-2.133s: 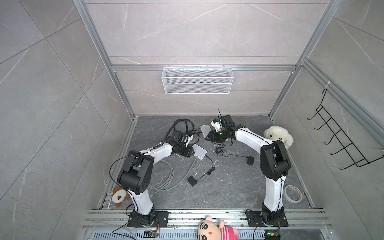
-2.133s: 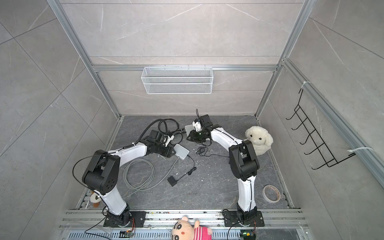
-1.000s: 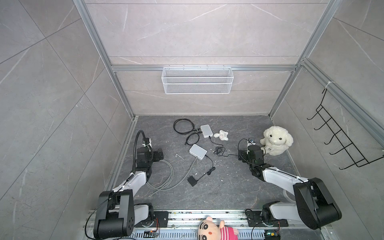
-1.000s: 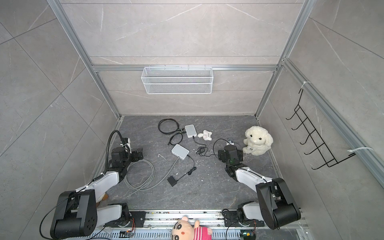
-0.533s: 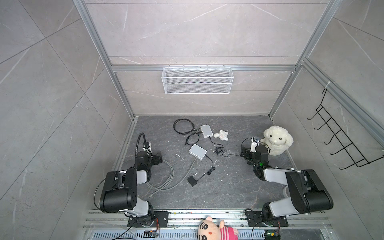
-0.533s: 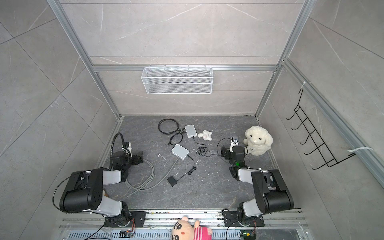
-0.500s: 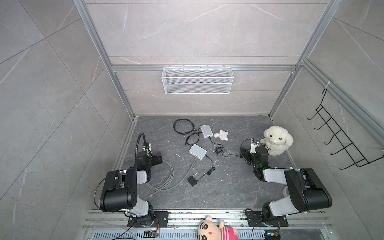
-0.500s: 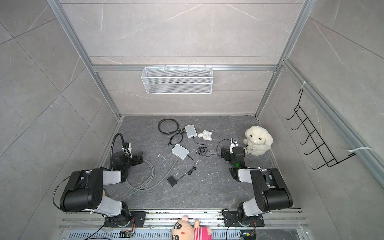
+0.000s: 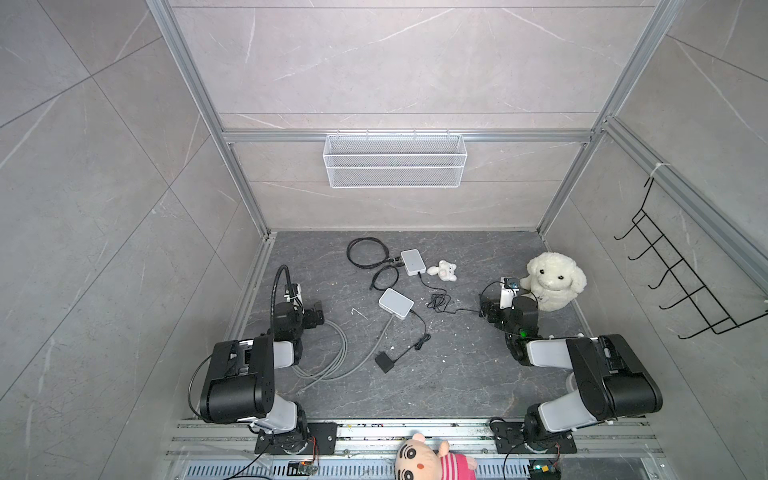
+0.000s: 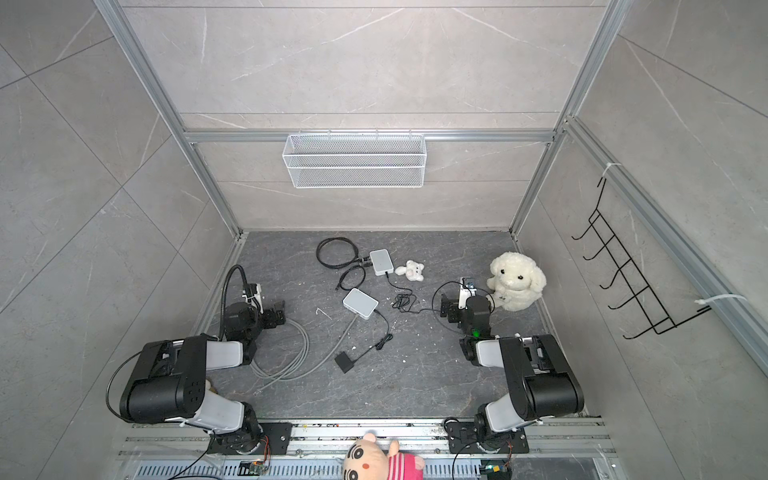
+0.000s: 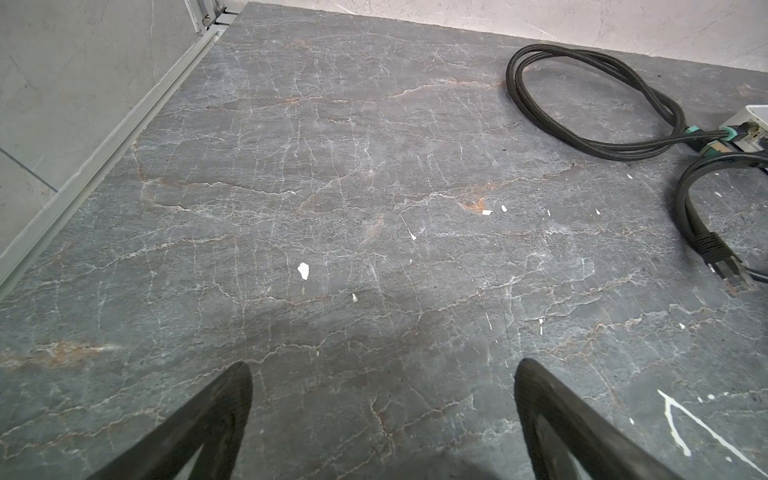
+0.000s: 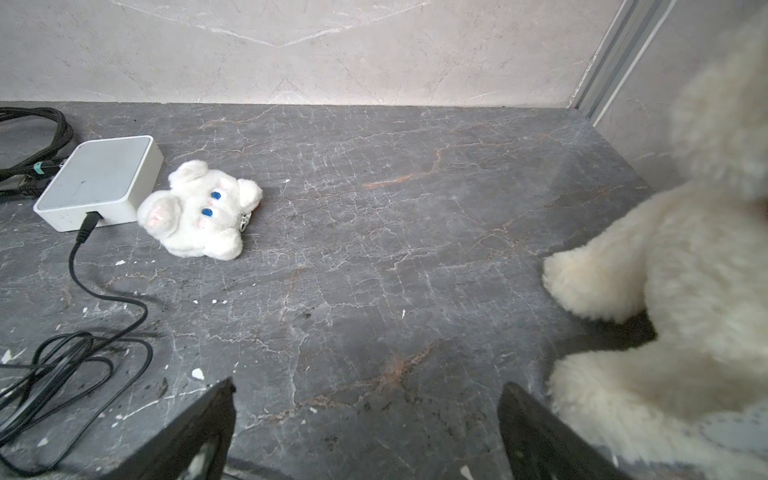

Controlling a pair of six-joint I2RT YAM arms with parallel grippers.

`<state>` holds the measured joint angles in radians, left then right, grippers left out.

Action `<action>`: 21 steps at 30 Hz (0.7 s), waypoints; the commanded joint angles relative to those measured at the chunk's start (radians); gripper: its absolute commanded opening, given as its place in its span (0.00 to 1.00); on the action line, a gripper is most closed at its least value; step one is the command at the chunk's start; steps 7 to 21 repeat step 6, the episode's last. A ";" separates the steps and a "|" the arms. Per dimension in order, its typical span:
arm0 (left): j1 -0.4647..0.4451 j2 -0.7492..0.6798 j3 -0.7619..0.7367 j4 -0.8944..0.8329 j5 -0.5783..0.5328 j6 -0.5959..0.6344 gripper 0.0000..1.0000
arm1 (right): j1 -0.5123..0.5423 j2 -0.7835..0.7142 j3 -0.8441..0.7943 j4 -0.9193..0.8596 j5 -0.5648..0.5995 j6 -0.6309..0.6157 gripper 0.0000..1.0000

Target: Insert the plug into the switch port

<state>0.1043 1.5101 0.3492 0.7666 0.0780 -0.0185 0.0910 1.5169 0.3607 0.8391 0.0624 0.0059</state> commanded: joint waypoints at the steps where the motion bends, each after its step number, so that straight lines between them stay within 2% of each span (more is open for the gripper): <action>1: -0.005 -0.011 0.015 0.067 -0.015 0.010 1.00 | 0.003 0.000 0.007 0.021 -0.005 -0.012 0.99; 21: -0.006 -0.010 0.015 0.065 -0.014 0.011 1.00 | 0.003 -0.003 0.005 0.024 -0.004 -0.012 0.99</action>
